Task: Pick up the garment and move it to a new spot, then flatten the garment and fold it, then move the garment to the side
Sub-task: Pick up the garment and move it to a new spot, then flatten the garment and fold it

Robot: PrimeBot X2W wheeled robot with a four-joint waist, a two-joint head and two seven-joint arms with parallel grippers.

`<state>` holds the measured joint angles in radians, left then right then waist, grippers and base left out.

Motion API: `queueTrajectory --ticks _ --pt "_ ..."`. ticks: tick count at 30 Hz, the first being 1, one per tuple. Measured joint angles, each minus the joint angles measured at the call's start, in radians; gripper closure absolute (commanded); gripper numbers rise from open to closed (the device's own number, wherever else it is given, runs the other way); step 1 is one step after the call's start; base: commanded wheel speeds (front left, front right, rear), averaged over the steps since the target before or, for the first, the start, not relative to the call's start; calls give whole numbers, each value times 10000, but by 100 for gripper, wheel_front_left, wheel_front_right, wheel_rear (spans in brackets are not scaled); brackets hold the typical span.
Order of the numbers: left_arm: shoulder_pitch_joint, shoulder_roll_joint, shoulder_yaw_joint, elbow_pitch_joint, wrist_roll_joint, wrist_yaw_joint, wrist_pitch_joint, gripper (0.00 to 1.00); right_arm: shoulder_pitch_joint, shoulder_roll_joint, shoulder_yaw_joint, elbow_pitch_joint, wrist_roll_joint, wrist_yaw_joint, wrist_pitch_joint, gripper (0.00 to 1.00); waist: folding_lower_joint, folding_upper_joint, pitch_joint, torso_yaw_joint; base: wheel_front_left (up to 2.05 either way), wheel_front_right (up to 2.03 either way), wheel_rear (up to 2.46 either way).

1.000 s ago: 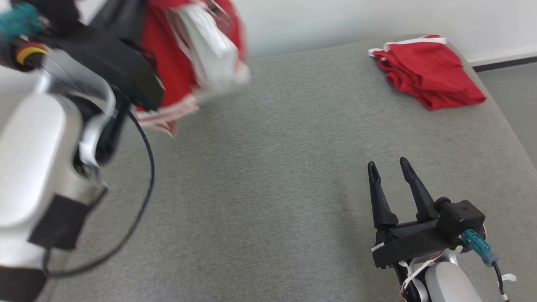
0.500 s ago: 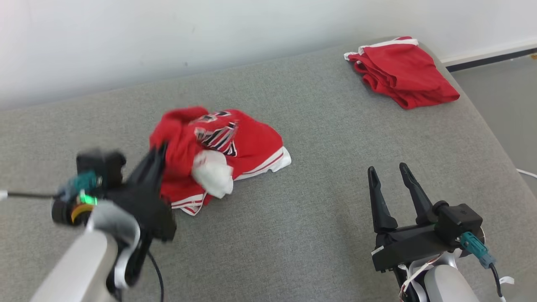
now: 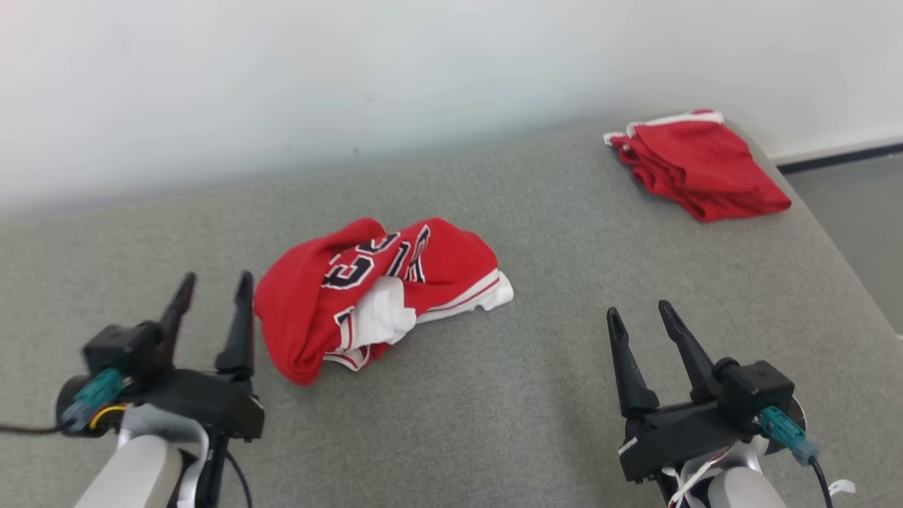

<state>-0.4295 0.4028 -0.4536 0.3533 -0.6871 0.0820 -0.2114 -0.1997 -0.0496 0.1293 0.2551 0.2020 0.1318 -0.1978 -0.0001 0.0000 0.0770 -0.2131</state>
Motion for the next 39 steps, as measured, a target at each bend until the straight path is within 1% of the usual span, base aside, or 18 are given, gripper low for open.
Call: queueTrajectory --ticks 2,5,8,9,13,16,20,23,25,29,35,39 --pt "143 84 257 -385 31 209 -217 0 63 -6 -4 -31 -12 0 44 0 0 0 -183 88 0 0 0" --pt "721 316 583 -1087 299 708 -382 0 273 0 -92 -153 -48 0 79 0 -1 0 -455 212 0 0 0" --pt "1475 681 836 -1845 725 1218 -433 0 461 -6 -242 -322 -219 0 136 0 -1 0 -661 364 0 0 0" --pt "2044 888 884 -2266 907 1509 -454 0 617 -2 -357 -479 -284 0 186 0 -1 -1 -757 486 0 0 0" --pt "2992 1233 1060 -3080 1041 2023 -428 0 978 -6 -602 -825 -430 2 311 0 0 0 -894 753 0 0 0" --pt "3571 1522 1158 -3534 1035 2276 -224 0 1267 0 -861 -1037 -472 0 439 0 0 0 -975 952 0 0 0" --pt "4368 2027 1120 -4017 997 2357 284 0 1653 -2 -1099 -1252 -472 0 593 0 0 0 -1090 1153 0 0 0" --pt "4810 2196 1319 -4362 928 2635 341 0 1857 -6 -1150 -1415 -462 0 673 0 0 0 -1177 1218 0 0 0" --pt "5108 2209 1377 -4571 882 2769 337 0 1981 -4 -1204 -1478 -418 0 752 0 0 0 -1224 1239 0 0 0" --pt "5391 2194 1187 -4648 920 2874 435 0 2132 -6 -1277 -1584 -360 0 849 0 0 0 -1263 1274 0 0 0" --pt "5451 2102 849 -4544 988 2878 732 0 2203 -4 -1298 -1674 -362 0 1022 0 1 0 -1265 1368 0 0 0" --pt "5431 2069 834 -4491 970 2890 738 0 2209 -6 -1275 -1670 -362 0 1051 0 1 0 -1261 1405 0 0 0"
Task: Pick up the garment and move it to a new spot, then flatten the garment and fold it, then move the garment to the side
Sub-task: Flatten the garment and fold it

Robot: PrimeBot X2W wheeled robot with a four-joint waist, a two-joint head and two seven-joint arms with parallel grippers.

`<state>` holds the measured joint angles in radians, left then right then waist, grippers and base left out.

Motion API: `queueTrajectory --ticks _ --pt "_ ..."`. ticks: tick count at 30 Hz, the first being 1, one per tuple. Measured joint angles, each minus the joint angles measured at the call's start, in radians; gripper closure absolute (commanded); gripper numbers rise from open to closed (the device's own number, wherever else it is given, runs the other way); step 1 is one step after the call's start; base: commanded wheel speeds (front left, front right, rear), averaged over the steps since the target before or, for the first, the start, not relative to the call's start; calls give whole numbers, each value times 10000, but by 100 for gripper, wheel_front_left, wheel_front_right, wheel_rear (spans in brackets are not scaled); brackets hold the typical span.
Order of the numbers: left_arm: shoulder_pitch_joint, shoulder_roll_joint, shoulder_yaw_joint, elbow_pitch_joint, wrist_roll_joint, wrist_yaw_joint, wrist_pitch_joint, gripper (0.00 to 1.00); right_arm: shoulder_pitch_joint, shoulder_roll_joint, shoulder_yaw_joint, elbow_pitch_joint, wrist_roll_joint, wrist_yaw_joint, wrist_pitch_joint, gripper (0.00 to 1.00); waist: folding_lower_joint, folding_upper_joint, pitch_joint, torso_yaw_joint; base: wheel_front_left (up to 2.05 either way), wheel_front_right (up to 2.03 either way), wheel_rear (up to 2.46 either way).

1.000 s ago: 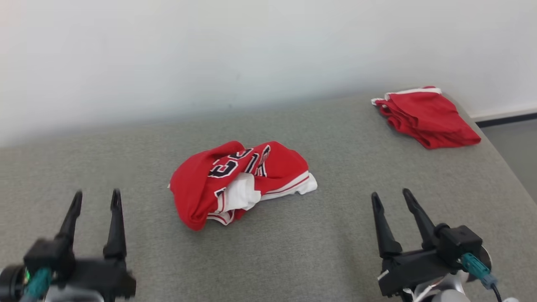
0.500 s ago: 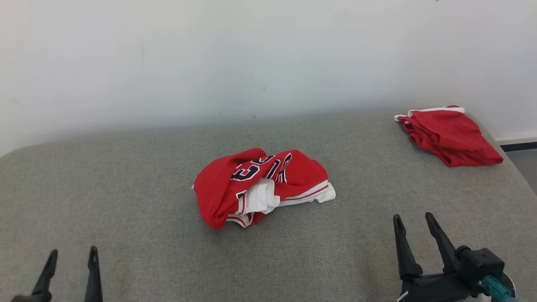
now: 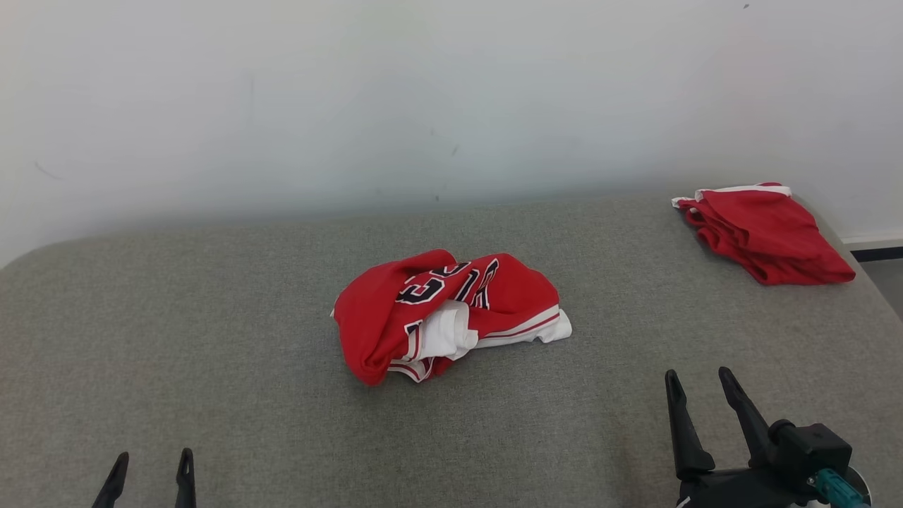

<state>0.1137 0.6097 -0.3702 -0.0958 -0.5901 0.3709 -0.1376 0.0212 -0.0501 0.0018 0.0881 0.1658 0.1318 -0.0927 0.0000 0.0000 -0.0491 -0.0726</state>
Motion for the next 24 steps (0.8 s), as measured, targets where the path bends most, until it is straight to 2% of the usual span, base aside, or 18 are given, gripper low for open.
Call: queueTrajectory --ticks 17,21,24 --pt "-222 -29 -96 123 -69 50 119 0 24 0 25 61 17 0 35 0 0 0 47 31 0 0 0" --pt "-949 -403 -677 188 56 -380 272 0 -26 0 157 148 54 0 33 0 0 0 90 -47 0 0 0" --pt "-1700 -918 -1306 481 217 -805 479 0 -140 4 341 209 94 0 31 0 0 0 146 -204 0 0 0"
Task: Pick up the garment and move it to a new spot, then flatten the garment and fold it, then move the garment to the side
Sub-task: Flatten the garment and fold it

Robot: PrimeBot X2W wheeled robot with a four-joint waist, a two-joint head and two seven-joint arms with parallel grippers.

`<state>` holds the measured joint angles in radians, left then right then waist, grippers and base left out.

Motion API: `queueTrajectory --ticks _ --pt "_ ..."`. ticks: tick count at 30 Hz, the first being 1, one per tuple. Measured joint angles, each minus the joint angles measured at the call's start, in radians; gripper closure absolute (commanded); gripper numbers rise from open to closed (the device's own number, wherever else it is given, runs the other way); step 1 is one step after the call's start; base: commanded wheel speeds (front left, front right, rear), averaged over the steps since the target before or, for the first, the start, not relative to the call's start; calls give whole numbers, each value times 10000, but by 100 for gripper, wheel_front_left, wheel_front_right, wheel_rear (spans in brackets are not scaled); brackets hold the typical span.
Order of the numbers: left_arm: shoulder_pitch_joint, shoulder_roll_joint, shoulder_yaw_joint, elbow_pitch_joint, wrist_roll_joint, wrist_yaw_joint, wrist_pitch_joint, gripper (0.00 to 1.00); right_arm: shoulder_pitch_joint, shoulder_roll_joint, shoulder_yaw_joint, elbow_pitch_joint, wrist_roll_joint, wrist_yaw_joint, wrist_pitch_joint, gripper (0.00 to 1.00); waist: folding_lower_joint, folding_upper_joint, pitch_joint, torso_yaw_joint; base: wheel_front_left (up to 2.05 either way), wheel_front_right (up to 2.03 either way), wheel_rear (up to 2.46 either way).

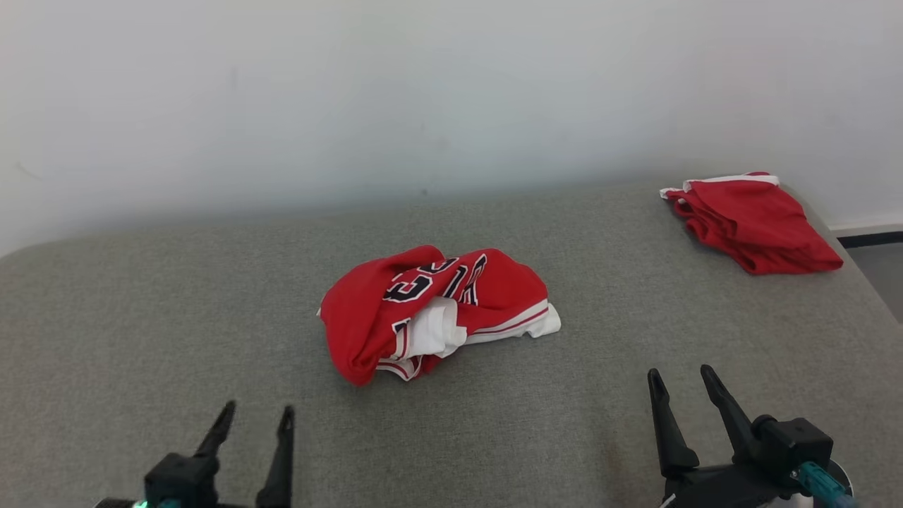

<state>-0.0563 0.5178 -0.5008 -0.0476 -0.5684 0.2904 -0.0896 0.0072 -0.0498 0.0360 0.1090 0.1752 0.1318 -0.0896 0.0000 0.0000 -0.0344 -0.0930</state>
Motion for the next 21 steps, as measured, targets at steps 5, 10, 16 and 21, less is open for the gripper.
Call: queueTrajectory --ticks 5,10,16,21 --pt "-1042 -654 -621 1001 121 -652 119 0 -236 -2 153 71 35 0 -42 0 0 0 125 -348 0 0 0" --pt "-2200 -1250 -965 2581 69 -1429 -38 0 -503 -2 328 182 98 0 -105 0 0 0 350 -967 0 0 0" --pt "-3587 -1624 -1231 4284 194 -2123 -84 0 -776 -6 418 453 268 0 -372 0 1 1 762 -1820 0 0 0" --pt "-4482 -1952 -1434 5703 316 -2468 -123 0 -1024 -4 575 734 359 0 -539 0 2 1 1118 -2463 0 0 0"
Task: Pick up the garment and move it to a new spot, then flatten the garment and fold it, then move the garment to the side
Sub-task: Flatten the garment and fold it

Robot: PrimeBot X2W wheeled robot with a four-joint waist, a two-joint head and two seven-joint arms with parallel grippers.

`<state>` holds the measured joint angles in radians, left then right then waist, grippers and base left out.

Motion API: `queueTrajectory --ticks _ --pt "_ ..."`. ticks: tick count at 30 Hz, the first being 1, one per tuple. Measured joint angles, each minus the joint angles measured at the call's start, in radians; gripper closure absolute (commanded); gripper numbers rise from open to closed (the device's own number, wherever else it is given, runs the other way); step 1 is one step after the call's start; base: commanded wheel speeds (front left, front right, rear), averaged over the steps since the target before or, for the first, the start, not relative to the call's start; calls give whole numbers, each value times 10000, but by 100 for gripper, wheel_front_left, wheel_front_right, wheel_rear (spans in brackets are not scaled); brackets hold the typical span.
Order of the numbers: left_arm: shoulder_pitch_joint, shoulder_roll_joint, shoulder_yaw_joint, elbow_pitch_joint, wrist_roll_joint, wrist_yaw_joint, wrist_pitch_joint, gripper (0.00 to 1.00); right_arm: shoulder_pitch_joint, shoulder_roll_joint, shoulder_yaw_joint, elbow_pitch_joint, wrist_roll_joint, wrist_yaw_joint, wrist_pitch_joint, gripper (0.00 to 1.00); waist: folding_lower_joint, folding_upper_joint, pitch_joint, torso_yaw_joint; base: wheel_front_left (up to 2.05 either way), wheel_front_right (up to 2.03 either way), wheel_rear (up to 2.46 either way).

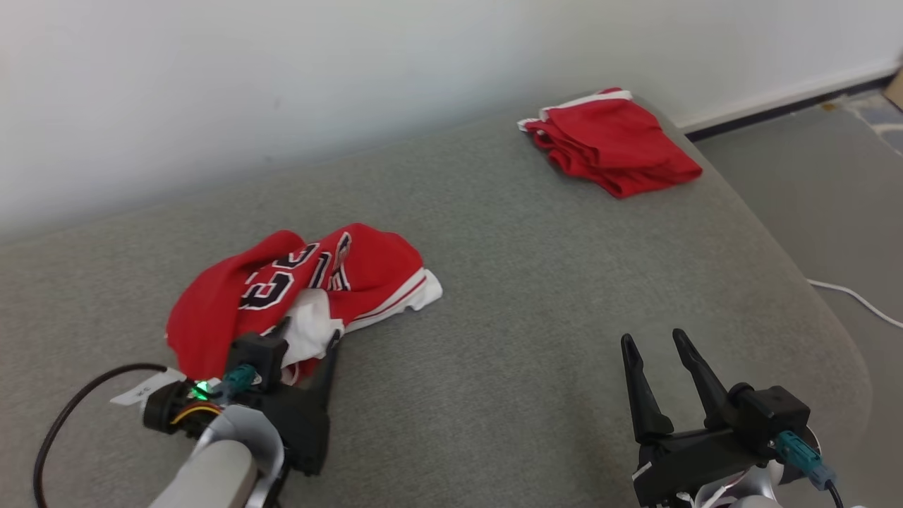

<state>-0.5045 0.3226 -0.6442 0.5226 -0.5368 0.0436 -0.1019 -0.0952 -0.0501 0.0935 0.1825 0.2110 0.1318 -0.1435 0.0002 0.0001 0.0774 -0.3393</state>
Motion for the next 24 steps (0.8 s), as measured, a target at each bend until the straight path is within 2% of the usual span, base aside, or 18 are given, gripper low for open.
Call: queueTrajectory --ticks 7,8,9,10,16,21,24 --pt "-862 10 -56 2073 414 347 -105 0 -284 -2 98 259 153 0 -245 0 0 0 413 -704 0 0 0" --pt "-913 -15 -42 2265 405 276 -111 0 -283 -6 75 303 165 0 -268 0 0 0 470 -758 0 0 0" --pt "-941 -81 2 2443 280 157 -113 71 -286 -6 67 330 174 0 -320 0 0 0 522 -801 0 0 0" --pt "-958 -107 -75 2600 307 84 -163 100 -287 -4 73 360 182 0 -332 0 0 0 562 -838 0 0 0" --pt "-1196 -476 8 2811 140 -84 -943 100 -275 -4 -17 468 188 0 -424 0 0 0 582 -707 0 0 0" --pt "-1235 -696 48 1747 -52 -336 -1166 100 21 0 -136 506 127 0 -401 0 -1 0 385 -106 0 0 0" --pt "-1133 -552 322 506 -280 -255 -1175 100 133 4 -190 451 86 0 -334 0 -1 0 217 340 0 0 0"
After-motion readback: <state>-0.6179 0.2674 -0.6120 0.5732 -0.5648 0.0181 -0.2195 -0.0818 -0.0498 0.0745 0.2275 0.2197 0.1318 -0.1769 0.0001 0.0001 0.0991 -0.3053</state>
